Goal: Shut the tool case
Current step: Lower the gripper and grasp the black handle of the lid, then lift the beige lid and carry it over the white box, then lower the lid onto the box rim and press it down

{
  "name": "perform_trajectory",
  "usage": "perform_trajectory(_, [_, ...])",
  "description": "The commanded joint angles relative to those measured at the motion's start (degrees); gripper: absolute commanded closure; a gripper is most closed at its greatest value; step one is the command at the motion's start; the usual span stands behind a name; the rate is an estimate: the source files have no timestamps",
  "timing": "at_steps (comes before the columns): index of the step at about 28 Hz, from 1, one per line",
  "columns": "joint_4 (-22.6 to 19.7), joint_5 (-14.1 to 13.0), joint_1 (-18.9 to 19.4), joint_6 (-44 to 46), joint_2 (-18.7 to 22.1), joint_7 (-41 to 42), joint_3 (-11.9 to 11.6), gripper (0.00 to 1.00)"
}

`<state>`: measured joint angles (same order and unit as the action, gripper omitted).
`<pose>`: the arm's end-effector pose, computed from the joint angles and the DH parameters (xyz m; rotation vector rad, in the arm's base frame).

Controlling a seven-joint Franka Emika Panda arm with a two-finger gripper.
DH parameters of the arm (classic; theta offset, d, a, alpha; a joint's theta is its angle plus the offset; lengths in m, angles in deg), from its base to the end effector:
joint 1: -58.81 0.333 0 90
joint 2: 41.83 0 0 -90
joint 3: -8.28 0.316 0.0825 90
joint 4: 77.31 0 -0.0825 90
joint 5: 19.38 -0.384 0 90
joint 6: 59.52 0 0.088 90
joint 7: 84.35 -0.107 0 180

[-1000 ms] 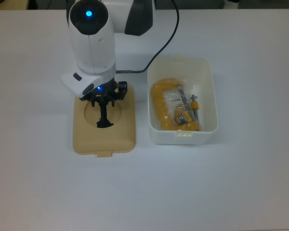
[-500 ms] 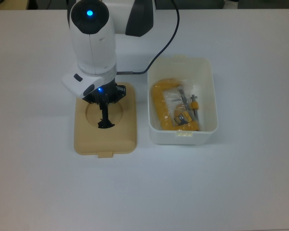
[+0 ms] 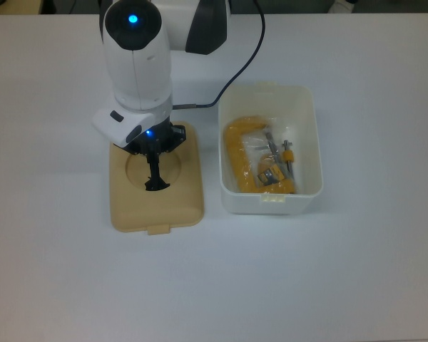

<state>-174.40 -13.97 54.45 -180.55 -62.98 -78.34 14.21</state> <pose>0.6614 0.0071 0.3875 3.0824 0.2643 0.0764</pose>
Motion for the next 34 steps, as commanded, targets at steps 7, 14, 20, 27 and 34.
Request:
perform_trajectory(7, [0.5,-0.8,-3.2,4.6,7.5,6.3,-0.4,1.00])
perform_trajectory(14, [2.2,-2.3,-5.3,12.7,13.1,8.3,-0.5,1.00])
perform_trajectory(20, [4.2,-7.1,-5.1,19.7,15.6,7.3,-0.2,1.00])
perform_trajectory(27, [5.7,-8.4,-1.6,23.8,16.0,-0.6,0.9,1.00])
perform_trajectory(34, [5.8,-8.5,3.6,23.1,16.0,-8.4,1.2,1.00])
